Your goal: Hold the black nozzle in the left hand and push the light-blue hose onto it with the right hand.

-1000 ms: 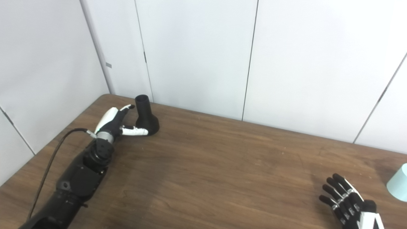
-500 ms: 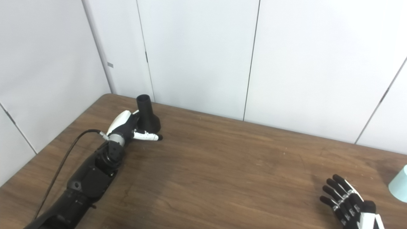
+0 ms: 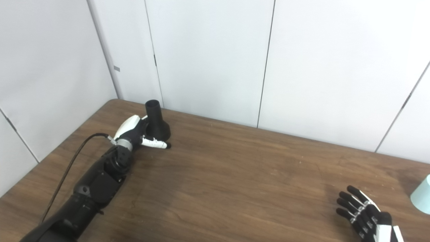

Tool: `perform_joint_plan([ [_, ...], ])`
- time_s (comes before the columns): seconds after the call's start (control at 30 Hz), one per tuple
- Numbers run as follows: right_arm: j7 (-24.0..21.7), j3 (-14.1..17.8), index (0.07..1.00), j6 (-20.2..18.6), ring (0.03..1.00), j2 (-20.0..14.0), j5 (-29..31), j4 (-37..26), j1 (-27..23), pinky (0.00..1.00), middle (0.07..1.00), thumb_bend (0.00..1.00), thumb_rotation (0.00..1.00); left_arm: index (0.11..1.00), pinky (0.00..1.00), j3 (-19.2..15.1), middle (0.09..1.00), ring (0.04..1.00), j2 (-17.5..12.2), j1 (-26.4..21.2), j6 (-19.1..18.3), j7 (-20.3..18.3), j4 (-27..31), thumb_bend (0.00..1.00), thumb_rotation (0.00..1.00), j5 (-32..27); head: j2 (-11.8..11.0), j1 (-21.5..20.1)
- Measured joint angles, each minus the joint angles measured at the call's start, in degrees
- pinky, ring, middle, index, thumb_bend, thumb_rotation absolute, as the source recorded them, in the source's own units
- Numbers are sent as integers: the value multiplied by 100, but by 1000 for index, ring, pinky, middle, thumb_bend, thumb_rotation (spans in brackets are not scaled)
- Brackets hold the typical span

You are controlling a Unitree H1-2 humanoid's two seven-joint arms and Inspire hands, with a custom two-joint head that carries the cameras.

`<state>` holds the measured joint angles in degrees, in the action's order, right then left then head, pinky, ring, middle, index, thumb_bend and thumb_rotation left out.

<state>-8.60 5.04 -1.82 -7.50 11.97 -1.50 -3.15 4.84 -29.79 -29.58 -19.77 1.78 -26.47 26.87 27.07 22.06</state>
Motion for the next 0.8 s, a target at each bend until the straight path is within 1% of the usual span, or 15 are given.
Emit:
perform_joint_plan([
  [0.13,-1,2,811,-1,774,0,22,-7,0,742,739,640,982,825,1000,56,889,957,-15,-17,-50,1,2,872,212,53,0,0],
  [0.2,-3,6,816,-1,770,1,39,-5,0,748,733,640,977,764,1000,91,843,929,-21,-31,-59,4,18,843,162,78,0,0],
  [0.3,-5,9,816,-3,768,4,65,-4,0,752,728,638,976,641,1000,121,731,858,-22,-77,-62,26,37,786,71,98,-9,-26],
  [0.33,-5,8,816,-4,768,6,68,-3,0,755,727,638,976,568,986,125,687,827,-22,-102,-57,28,35,657,63,98,0,-26],
  [0.37,-6,8,816,-5,767,11,71,-2,-1,757,725,637,975,521,945,124,633,783,-22,-115,-55,29,30,577,55,98,0,-26],
  [0.4,-6,9,816,-6,767,14,78,-3,-2,761,722,637,975,490,852,116,572,723,-21,-126,-49,31,10,543,22,88,9,-44],
  [0.43,-5,10,816,-7,767,16,84,-4,-2,763,720,637,976,485,762,113,541,673,-20,-126,-44,57,-2,533,11,87,9,-44],
  [0.5,-5,11,817,-8,765,17,95,-4,-1,768,716,636,977,487,616,84,498,589,-10,-128,-39,156,-62,526,2,83,17,-44],
  [0.57,-5,16,818,-9,764,20,96,-5,-1,770,714,635,978,493,536,25,472,530,-6,-159,-46,217,-103,525,0,65,18,-44],
  [0.63,-5,17,819,-9,763,21,96,-4,-2,771,713,634,980,495,504,-16,465,505,-5,-196,-79,231,-113,525,0,36,18,-44],
  [0.67,-5,18,820,-9,761,22,96,-3,-3,771,713,634,981,493,501,-41,476,506,-4,-207,-98,235,-113,524,0,30,18,-44],
  [0.8,-5,20,822,-9,757,25,96,2,-3,765,713,633,983,485,520,-146,499,526,27,-211,-174,231,-98,523,0,-41,44,-35],
])
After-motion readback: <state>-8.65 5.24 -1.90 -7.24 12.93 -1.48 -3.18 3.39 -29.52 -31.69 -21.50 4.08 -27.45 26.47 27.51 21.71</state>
